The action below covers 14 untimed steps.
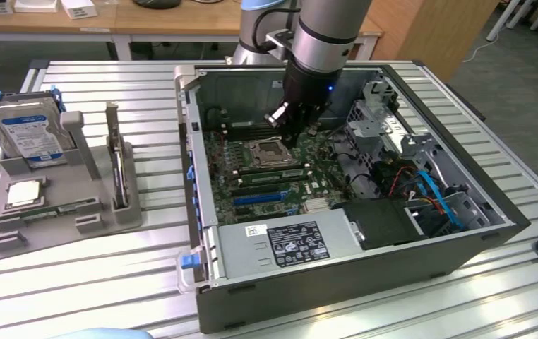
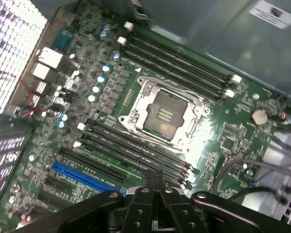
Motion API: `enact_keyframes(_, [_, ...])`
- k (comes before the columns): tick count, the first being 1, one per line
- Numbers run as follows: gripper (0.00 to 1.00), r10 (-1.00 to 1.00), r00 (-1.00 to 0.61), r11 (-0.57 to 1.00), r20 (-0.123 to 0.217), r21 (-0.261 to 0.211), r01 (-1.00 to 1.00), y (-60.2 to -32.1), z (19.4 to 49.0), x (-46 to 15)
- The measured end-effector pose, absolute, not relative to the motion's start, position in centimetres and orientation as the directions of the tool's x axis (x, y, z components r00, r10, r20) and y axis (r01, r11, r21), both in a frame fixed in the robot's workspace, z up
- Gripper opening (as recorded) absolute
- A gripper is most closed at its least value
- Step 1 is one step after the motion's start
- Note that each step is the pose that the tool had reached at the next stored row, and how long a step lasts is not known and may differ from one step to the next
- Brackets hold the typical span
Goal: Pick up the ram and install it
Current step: 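Press down the ram until it locks into place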
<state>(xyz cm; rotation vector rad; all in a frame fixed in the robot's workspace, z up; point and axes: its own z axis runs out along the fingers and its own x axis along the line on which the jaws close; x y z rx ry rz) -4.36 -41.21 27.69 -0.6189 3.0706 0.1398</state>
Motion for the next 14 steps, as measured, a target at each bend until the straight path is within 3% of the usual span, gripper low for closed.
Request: enact_keyframes(14, [0.1,-0.177,-0.984,0.98,-0.023,0.086,-0.179,-41.22,27.66,-4.36])
